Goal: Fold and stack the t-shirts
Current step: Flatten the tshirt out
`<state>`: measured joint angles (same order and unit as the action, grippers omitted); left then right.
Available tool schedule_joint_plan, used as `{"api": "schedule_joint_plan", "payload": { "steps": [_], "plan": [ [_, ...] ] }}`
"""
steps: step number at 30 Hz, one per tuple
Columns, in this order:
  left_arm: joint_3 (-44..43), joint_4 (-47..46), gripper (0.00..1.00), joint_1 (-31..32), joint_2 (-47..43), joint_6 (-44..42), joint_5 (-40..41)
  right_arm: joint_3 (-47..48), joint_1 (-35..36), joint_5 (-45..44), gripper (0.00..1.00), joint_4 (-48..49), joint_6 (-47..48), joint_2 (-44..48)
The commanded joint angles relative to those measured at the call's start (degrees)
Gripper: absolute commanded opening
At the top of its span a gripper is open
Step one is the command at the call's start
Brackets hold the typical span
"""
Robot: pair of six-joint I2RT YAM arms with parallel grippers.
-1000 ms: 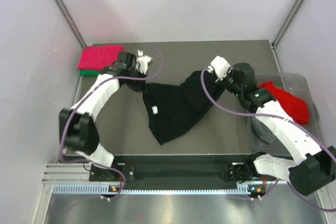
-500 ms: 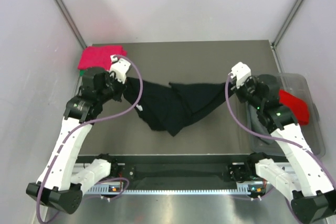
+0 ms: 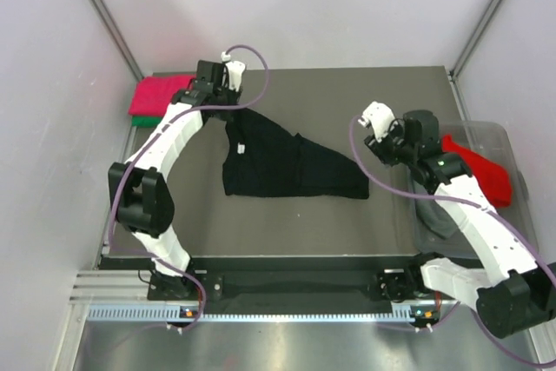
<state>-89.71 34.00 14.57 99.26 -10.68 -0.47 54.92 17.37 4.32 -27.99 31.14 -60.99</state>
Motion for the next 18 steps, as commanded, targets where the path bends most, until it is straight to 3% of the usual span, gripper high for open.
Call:
{"api": "schedule_joint_plan", "payload": {
  "steps": [1, 2, 4, 6, 9, 14, 18],
  "plan": [
    [0.0, -3.1, 0.44, -0.3, -4.5, 4.4, 6.8, 1.0, 5.6, 9.5, 0.46, -5.0, 11.2, 4.2],
    [6.0, -4.5, 0.58, -0.4, -8.2, 4.2, 7.5, 1.1, 7.2, 10.9, 0.46, -6.4, 12.9, 3.6],
    [12.7, -9.6, 0.66, -0.3, -12.4, 3.4, 9.9, 1.1, 10.7, 15.0, 0.45, -8.6, 14.7, 0.2],
    [20.3, -10.6, 0.73, -0.5, -18.4, 1.9, 11.5, -0.1, 16.1, 12.8, 0.44, -5.5, 16.6, -1.8],
    [26.3, -8.5, 0.74, -0.7, -24.7, 1.4, 12.7, 0.4, 22.6, 8.8, 0.43, -2.5, 19.8, -8.2],
    [32.0, -3.3, 0.73, -3.0, -33.6, 2.7, 7.3, 4.8, 31.1, 3.2, 0.42, 4.3, 25.1, -21.2],
    [32.9, -0.4, 0.73, -7.1, -36.2, 2.6, 7.0, 6.4, 33.3, 0.6, 0.4, 9.3, 26.8, -28.3]
  ]
}}
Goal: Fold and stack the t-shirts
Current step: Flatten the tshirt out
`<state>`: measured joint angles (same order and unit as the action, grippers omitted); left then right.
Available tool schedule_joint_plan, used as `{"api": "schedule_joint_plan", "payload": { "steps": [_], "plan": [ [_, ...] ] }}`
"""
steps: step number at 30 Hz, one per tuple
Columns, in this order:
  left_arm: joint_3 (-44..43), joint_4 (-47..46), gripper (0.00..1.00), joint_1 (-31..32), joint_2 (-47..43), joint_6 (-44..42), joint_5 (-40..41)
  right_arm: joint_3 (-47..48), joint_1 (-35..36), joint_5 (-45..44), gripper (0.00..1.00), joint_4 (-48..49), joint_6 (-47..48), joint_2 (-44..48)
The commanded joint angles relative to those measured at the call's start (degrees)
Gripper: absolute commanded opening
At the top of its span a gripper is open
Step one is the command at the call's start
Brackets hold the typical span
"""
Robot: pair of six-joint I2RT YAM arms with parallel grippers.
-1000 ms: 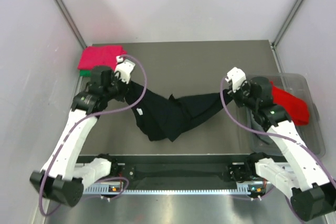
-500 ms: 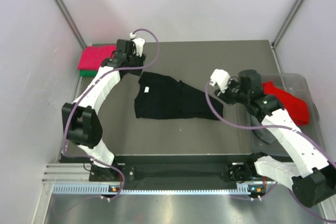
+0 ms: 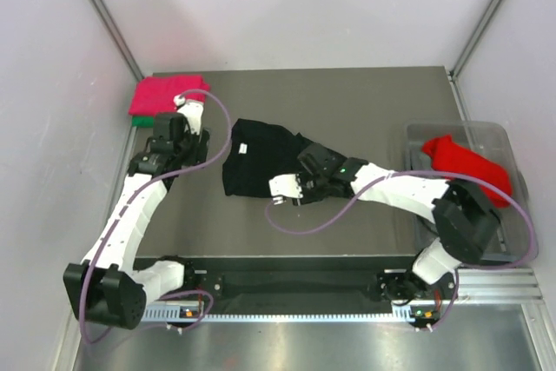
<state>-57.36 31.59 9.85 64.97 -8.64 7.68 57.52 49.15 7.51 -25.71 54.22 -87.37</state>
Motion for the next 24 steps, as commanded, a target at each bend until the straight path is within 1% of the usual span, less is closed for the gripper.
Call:
{"api": "schedule_joint_plan", "payload": {
  "steps": [1, 5, 10, 16, 22, 24],
  "plan": [
    [0.8, 2.9, 0.72, -2.7, -2.2, 0.6, -1.4, 4.6, 1.6, -2.6, 0.4, 7.8, 3.7, -3.8],
    [3.1, 2.7, 0.72, -4.4, -4.2, 0.5, -3.3, 5.9, 2.0, -3.2, 0.38, 10.9, 3.4, -7.1],
    [4.5, 1.5, 0.72, -5.1, -4.5, 0.8, -4.4, 7.7, 2.0, -4.0, 0.38, 11.5, 3.1, -10.5],
    [4.6, 1.3, 0.72, -6.0, -4.2, 1.3, -5.7, 9.5, 2.0, -5.0, 0.35, 10.9, 3.2, -14.5],
    [5.2, 1.0, 0.71, -6.6, -4.4, 1.3, -6.4, 11.1, 1.9, -5.6, 0.34, 9.6, 2.7, -16.4],
    [5.3, 0.9, 0.71, -6.8, -4.4, 1.4, -6.7, 11.7, 2.0, -6.4, 0.32, 9.5, 2.6, -17.2]
  ]
}}
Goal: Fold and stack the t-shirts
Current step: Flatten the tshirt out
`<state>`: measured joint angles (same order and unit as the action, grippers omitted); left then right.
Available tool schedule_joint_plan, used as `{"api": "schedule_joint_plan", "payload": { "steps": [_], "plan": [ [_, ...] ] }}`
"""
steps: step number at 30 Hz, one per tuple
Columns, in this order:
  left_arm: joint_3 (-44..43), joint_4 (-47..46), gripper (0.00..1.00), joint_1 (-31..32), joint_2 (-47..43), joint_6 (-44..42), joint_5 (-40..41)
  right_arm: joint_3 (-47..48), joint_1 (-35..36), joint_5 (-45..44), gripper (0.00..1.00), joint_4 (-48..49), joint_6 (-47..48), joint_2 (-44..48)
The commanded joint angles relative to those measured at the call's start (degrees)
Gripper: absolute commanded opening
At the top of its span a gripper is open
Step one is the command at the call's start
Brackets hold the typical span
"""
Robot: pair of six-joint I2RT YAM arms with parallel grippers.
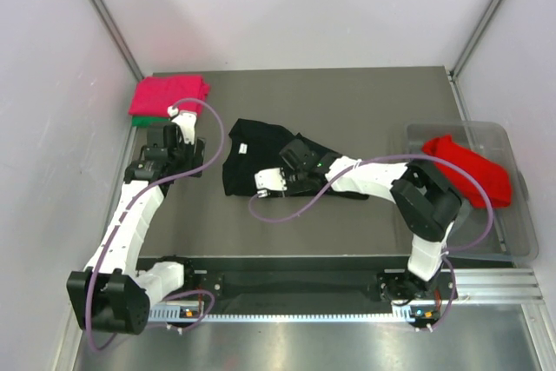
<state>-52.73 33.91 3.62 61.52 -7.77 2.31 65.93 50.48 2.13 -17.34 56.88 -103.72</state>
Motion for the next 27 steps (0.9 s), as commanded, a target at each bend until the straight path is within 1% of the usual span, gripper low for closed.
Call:
{"api": "schedule_joint_plan", "payload": {
  "steps": [1, 4, 5, 7, 10, 11, 14, 15, 17, 18, 19, 22, 23, 26, 27],
  "plan": [
    [0.7, -1.4, 0.71, -0.6, -0.9, 0.6, -1.3, 3.5, 0.7, -1.2, 0.31, 0.8, -0.3, -1.1],
    [0.8, -1.4, 0.71, -0.9, -1.0, 0.7, -1.5, 4.6, 0.4, -1.6, 0.19, 0.3, -1.3, -2.0],
    [0.8, -1.3, 0.71, -1.1, -1.1, 0.6, -1.7, 5.7, 0.2, -1.6, 0.11, -0.2, -1.6, -2.3],
    [1.0, -1.3, 0.71, -1.2, -1.5, 0.7, -1.8, 6.2, 0.0, -1.7, 0.01, 0.3, -2.7, -2.0],
    [1.2, -1.3, 0.71, -1.2, -1.7, 0.5, -2.0, 6.7, -0.7, -1.8, 0.0, 2.7, -3.9, 1.4],
    [1.2, -1.3, 0.71, -1.2, -1.6, 0.2, -2.0, 7.8, -1.3, -3.3, 0.0, 3.4, -4.3, 2.6],
    [0.6, -1.4, 0.71, -1.2, -0.4, -0.4, -5.3, 9.8, -3.0, -4.8, 0.0, 6.3, -5.8, 7.7],
    [-0.2, -1.3, 0.7, -1.2, 0.7, -0.5, -6.0, 11.7, -3.7, -5.2, 0.0, 7.1, -6.3, 9.7],
    [-1.1, -1.1, 0.7, -1.2, 2.5, -2.0, -10.3, 16.7, -6.7, -7.1, 0.0, 7.6, -8.4, 10.4],
    [-1.9, -1.1, 0.7, -1.1, 4.3, -2.2, -11.5, 18.3, -8.0, -7.9, 0.0, 7.9, -9.2, 10.4],
    [-2.5, -1.2, 0.7, -1.0, 5.4, -2.4, -14.5, 19.4, -10.8, -8.7, 0.0, 9.7, -10.0, 10.2],
    [-5.2, -1.2, 0.68, 0.2, 10.0, -3.2, -17.1, 23.1, -15.0, -11.4, 0.0, 12.9, -9.5, 7.9],
    [-6.0, -1.1, 0.68, 1.4, 11.2, -3.7, -17.9, 24.7, -17.6, -11.7, 0.0, 12.6, -9.5, 6.8],
    [-9.1, -0.6, 0.66, 3.9, 15.8, -4.3, -20.1, 33.4, -22.0, -11.5, 0.0, 10.1, -12.2, 1.9],
    [-10.2, -1.1, 0.65, 4.6, 17.6, -4.2, -20.3, 34.5, -22.7, -11.7, 0.0, 9.7, -12.9, -0.2]
  ]
}}
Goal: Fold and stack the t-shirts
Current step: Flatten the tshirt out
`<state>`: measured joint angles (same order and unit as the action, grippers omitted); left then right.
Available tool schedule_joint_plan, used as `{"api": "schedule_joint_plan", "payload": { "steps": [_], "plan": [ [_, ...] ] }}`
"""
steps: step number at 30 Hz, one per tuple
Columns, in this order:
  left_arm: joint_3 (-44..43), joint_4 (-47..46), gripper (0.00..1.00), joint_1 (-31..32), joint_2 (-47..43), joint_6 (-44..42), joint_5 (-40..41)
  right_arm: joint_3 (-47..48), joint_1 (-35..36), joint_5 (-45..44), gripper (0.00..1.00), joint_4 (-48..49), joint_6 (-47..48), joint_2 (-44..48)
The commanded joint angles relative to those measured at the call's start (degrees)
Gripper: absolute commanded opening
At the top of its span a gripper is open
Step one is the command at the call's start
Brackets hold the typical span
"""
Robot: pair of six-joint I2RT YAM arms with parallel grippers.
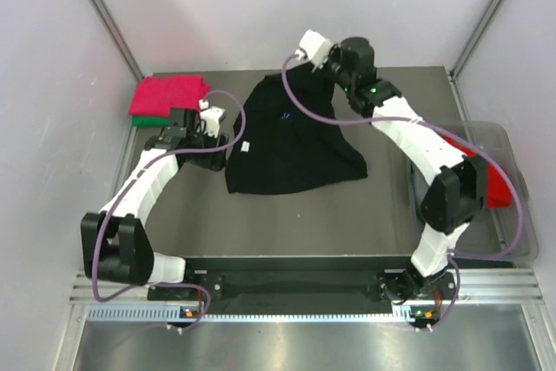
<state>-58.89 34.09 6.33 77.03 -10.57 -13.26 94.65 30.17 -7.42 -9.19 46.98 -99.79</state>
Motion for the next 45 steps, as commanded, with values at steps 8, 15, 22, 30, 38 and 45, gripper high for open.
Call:
{"api": "schedule_joint_plan", "payload": {
  "steps": [8, 15, 22, 30, 38, 45],
  "plan": [
    [-12.7, -4.2, 0.55, 7.0, 16.0, -1.9, -8.4, 8.8, -3.8, -2.2, 0.0, 0.1, -6.3, -8.4],
    [-29.5, -6.8, 0.59, 11.2, 32.0, -2.2, -7.4, 5.3, -3.9, -3.6, 0.0, 0.8, -6.6, -8.3],
    [-43.7, -6.7, 0.57, 11.9, 46.1, 1.1, -4.5, 4.8, -4.5, -3.9, 0.0, 0.1, -7.5, -9.2],
    [-54.9, -8.3, 0.5, 11.8, 56.5, 3.4, -3.1, 3.6, -4.6, -3.6, 0.0, 0.7, -8.0, -9.1],
    [-63.3, -10.0, 0.47, 11.9, 62.6, 6.1, -2.3, 1.4, -4.8, -3.3, 0.0, 1.2, -8.4, -8.6],
    [-67.0, -9.1, 0.43, 11.9, 66.8, 6.8, -2.5, 1.0, -4.8, -3.2, 0.0, 1.3, -8.5, -9.0]
  ]
}}
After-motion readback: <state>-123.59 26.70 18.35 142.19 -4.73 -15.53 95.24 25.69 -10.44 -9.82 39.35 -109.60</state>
